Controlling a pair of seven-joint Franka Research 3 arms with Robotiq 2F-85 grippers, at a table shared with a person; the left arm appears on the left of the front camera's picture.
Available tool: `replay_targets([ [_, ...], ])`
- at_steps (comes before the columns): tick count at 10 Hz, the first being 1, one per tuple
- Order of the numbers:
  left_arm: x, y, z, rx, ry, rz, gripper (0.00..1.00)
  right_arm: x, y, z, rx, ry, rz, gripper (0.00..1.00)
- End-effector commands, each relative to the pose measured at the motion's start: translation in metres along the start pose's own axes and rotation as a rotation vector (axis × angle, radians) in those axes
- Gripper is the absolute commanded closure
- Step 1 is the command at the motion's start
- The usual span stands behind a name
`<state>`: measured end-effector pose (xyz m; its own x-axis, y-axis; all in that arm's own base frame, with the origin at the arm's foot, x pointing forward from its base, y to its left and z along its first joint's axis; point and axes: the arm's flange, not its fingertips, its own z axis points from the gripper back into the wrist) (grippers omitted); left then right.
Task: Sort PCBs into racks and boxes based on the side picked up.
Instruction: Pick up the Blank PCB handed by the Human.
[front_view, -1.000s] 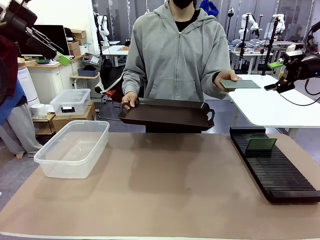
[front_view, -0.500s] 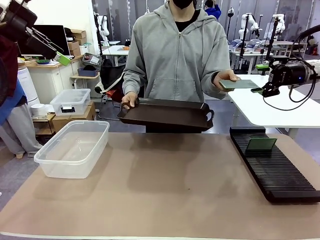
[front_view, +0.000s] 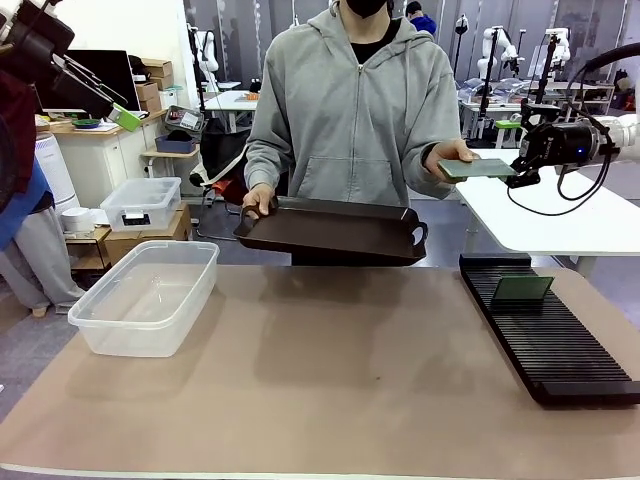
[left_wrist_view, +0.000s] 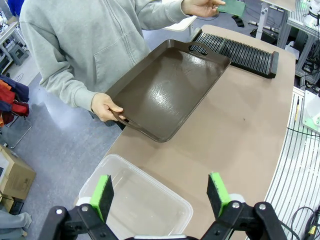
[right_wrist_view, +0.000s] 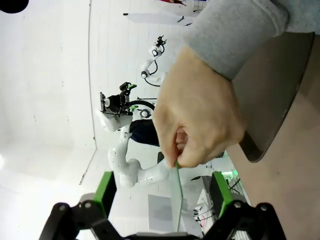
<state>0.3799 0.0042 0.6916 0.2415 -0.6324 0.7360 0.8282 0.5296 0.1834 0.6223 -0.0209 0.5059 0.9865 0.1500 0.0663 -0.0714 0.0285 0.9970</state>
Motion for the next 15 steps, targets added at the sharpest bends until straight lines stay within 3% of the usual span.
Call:
replay_targets([
  [1,-0.001,-0.001,0.000,-0.008,0.001,-0.003,0.00,-0.003,-0.002,0.004,0.003,-0.006,-0.007,0.00],
  [11,-0.001,-0.001,0.000,-0.008,0.001,-0.003,0.00,-0.018,0.005,-0.016,0.009,0.065,0.068,0.00],
  [12,-0.001,-0.001,0.000,-0.008,0.001,-0.003,0.00,-0.021,0.005,-0.016,0.002,0.078,0.088,0.56],
  [13,-0.001,-0.001,0.000,-0.008,0.001,-0.003,0.00,-0.023,0.004,-0.019,-0.005,0.079,0.086,0.60],
  [14,-0.001,-0.001,0.000,-0.008,0.001,-0.003,0.00,-0.025,0.004,-0.019,-0.006,0.085,0.076,1.00],
  [15,-0.001,-0.001,0.000,-0.008,0.001,-0.003,0.00,-0.027,0.005,-0.018,-0.009,0.088,0.065,1.00],
])
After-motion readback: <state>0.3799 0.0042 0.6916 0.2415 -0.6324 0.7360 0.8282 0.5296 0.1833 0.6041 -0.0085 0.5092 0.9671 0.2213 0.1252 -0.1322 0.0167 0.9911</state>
